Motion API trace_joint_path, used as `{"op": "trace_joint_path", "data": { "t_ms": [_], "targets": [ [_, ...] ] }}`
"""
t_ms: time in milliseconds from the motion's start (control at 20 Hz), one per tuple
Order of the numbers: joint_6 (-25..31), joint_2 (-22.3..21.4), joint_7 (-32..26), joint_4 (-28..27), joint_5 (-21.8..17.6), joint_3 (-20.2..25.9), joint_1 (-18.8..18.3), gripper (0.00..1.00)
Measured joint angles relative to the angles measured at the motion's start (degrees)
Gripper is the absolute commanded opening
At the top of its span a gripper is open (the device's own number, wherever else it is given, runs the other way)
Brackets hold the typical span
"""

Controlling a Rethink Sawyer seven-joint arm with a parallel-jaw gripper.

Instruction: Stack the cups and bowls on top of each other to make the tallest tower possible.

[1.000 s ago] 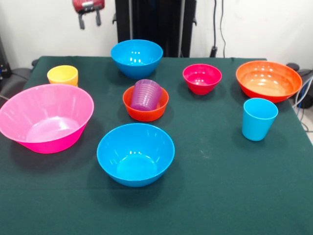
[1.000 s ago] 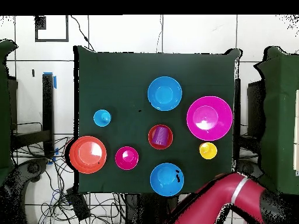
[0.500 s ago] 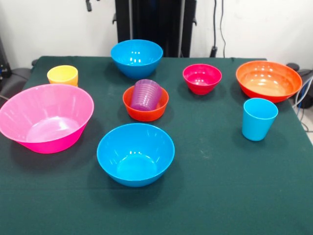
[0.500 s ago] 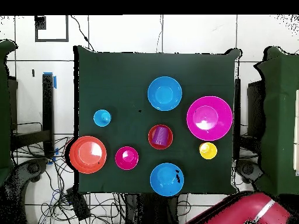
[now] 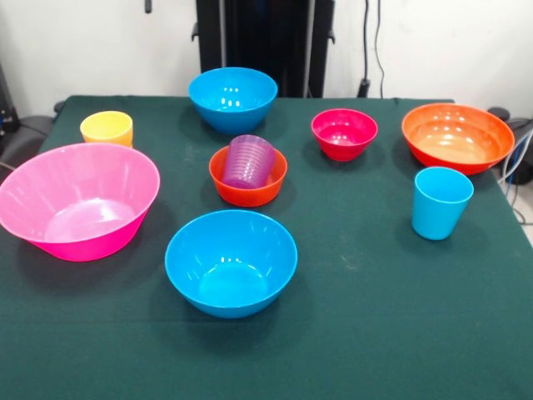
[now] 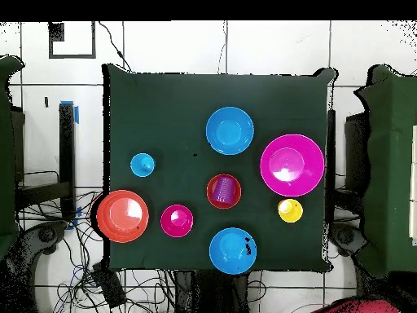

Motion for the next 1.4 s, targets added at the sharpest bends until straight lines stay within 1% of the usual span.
{"op": "trace_joint_path", "data": {
  "t_ms": [300,350,600,900,1050,1300,1400],
  "targets": [
    [-0.01,2.78,0.00,-3.58,-0.71,0.00,-4.38,1.00],
    [-0.01,2.88,0.00,-3.69,-0.71,0.00,-4.49,1.00],
    [-0.14,5.34,0.00,-6.69,-0.71,-0.01,-7.43,1.00],
    [-0.12,7.47,-0.04,-9.00,-0.68,-0.22,-10.11,1.00],
    [-0.12,8.87,-0.31,-10.63,-0.52,-0.78,-12.52,1.00],
    [-0.13,10.43,-0.34,-11.68,-0.34,-1.59,-15.06,1.00],
    [-0.13,10.91,-0.49,-12.02,-0.29,-1.90,-15.41,1.00]
  ]
}}
